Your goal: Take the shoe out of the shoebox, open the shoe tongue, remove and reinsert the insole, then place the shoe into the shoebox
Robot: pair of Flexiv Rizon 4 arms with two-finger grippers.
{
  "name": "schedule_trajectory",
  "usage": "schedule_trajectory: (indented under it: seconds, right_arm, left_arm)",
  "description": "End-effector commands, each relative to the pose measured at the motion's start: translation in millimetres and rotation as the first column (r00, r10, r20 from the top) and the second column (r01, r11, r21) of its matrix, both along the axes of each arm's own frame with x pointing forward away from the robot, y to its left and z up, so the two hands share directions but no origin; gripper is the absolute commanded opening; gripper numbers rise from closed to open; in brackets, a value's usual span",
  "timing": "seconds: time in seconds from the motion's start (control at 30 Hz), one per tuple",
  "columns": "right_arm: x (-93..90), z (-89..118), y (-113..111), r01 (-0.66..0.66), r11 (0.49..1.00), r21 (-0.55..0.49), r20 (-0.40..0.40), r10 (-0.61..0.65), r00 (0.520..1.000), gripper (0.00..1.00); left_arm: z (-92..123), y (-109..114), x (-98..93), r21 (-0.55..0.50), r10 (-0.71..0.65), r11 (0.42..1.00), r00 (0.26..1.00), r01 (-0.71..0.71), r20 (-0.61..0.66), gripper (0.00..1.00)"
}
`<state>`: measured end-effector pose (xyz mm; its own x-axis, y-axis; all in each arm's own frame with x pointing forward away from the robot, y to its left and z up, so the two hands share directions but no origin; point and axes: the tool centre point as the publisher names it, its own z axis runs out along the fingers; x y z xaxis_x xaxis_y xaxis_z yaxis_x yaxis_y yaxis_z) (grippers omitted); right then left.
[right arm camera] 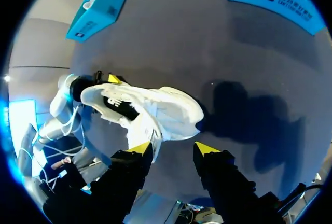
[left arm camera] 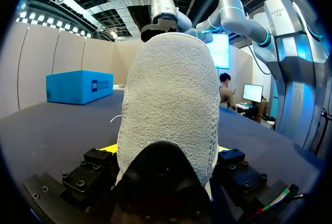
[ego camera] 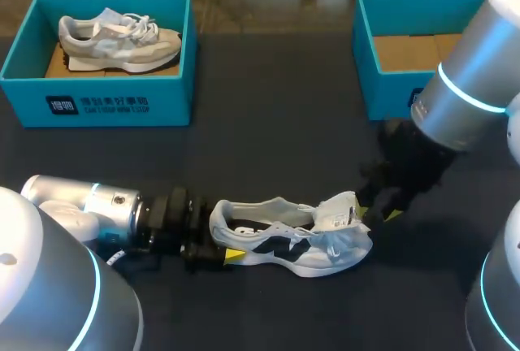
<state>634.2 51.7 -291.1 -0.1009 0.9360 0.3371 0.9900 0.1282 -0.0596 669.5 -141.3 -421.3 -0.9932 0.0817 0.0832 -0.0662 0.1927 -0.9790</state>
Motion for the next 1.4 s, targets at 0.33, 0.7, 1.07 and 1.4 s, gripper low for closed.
schedule_trajectory:
  seconds: [0.33, 0.7, 1.07, 1.4]
  right_arm:
    - [14.7, 83.9, 12.6, -0.134, 0.97, -0.202, 0.061, 0.149, 0.987, 0.45]
    - [21.1, 106.5, 60.8, -0.411, 0.877, -0.248, 0.087, 0.443, 0.892, 0.0]
    - [31.0, 95.2, 122.9, -0.771, 0.602, -0.207, 0.104, 0.797, 0.595, 0.0]
    - [31.0, 95.2, 122.9, -0.771, 0.602, -0.207, 0.104, 0.797, 0.595, 0.0]
  left_arm:
    - [-3.1, -0.5, 1.8, -0.001, 0.003, 1.0, 1.0, -0.003, 0.001, 0.0]
    - [-3.1, -0.5, 1.8, -0.001, 0.003, 1.0, 1.0, -0.003, 0.001, 0.0]
    - [-3.1, -0.5, 1.8, -0.001, 0.003, 1.0, 1.0, -0.003, 0.001, 0.0]
    - [-3.1, -0.5, 1.8, -0.001, 0.003, 1.0, 1.0, -0.003, 0.001, 0.0]
